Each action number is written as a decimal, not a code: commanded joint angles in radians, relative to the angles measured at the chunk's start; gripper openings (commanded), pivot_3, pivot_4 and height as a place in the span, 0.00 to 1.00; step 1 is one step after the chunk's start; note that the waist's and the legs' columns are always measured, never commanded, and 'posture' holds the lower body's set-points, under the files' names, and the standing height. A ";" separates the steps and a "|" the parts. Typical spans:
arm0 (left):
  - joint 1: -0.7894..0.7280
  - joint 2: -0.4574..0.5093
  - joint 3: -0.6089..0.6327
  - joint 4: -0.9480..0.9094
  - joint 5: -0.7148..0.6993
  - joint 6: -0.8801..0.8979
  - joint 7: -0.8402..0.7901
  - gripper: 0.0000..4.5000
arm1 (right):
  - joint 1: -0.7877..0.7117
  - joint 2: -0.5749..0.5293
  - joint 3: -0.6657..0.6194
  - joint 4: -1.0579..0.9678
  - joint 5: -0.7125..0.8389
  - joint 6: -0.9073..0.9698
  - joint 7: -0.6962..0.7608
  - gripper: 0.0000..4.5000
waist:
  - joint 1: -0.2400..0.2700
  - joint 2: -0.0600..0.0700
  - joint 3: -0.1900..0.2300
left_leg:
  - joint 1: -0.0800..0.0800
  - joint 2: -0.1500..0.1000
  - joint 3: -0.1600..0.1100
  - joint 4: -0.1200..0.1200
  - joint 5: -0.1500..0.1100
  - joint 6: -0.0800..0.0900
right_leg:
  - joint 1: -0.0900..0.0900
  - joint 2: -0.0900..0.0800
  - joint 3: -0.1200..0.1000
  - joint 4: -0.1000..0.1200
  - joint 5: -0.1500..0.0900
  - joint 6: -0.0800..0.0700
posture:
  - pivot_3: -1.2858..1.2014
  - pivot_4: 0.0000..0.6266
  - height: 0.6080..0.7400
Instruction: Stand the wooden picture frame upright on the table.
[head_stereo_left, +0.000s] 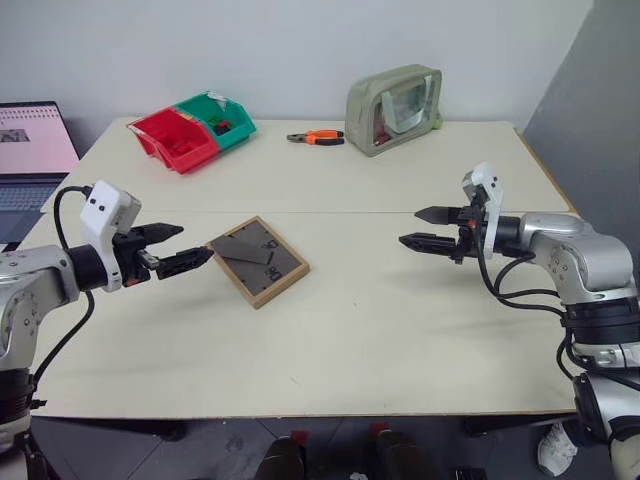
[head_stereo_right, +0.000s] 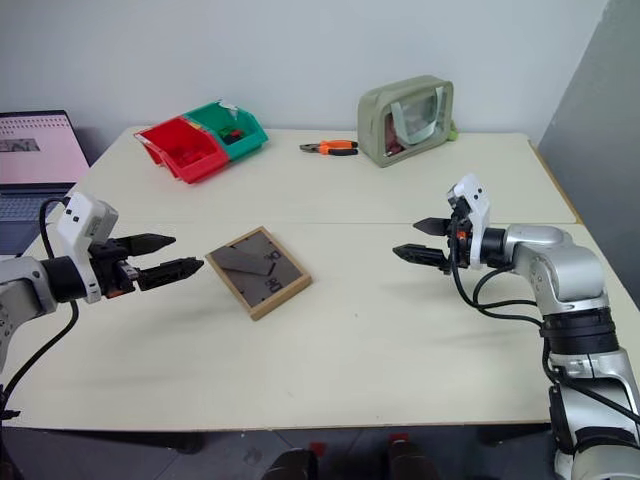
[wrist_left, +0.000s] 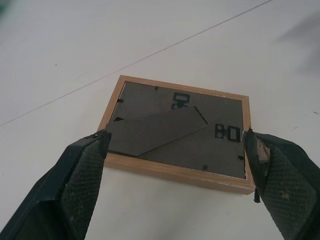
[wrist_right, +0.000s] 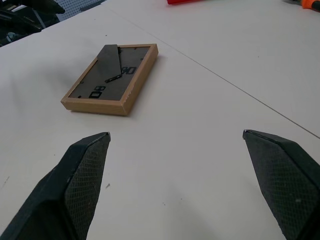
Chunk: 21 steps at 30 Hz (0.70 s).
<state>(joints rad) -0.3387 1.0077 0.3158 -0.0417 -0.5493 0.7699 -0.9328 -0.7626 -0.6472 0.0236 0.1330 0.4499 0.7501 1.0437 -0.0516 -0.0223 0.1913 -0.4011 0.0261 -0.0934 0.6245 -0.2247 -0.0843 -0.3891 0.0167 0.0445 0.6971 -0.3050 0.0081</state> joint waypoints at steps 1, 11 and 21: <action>0.007 0.034 0.004 -0.014 0.019 -0.028 -0.020 1.00 | -0.035 -0.019 0.000 -0.011 -0.003 -0.018 0.025 1.00 | 0.000 0.000 0.000 | 0.000 0.000 0.000 0.000 0.000 0.000 | 0.000 0.000 0.000 0.000 0.000 0.000 | 0.52 0.24 1.00; 0.028 0.051 0.034 -0.040 -0.011 0.038 -0.034 1.00 | -0.080 -0.007 0.049 0.050 -0.015 -0.042 0.095 1.00 | -0.004 0.000 0.000 | 0.000 0.000 0.000 0.000 0.000 0.000 | 0.000 0.000 0.000 0.000 0.000 0.000 | 0.52 0.24 1.00; 0.067 -0.018 0.088 0.096 0.098 -0.059 0.133 0.74 | -0.231 0.230 0.105 0.377 -0.168 -0.276 -0.060 0.68 | -0.012 0.000 0.000 | 0.001 0.001 0.001 0.000 0.000 0.000 | -0.001 0.001 0.000 0.001 0.000 0.000 | 0.52 0.24 1.00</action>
<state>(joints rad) -0.2907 1.0112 0.3806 0.0166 -0.5093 0.7624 -0.8762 -0.9424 -0.4570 0.1226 0.4350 0.3257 0.5632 1.0436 -0.0636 -0.0219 0.1915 -0.3993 0.0268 -0.0919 0.6245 -0.2247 -0.0843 -0.3896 0.0173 0.0449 0.6986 -0.3048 0.0078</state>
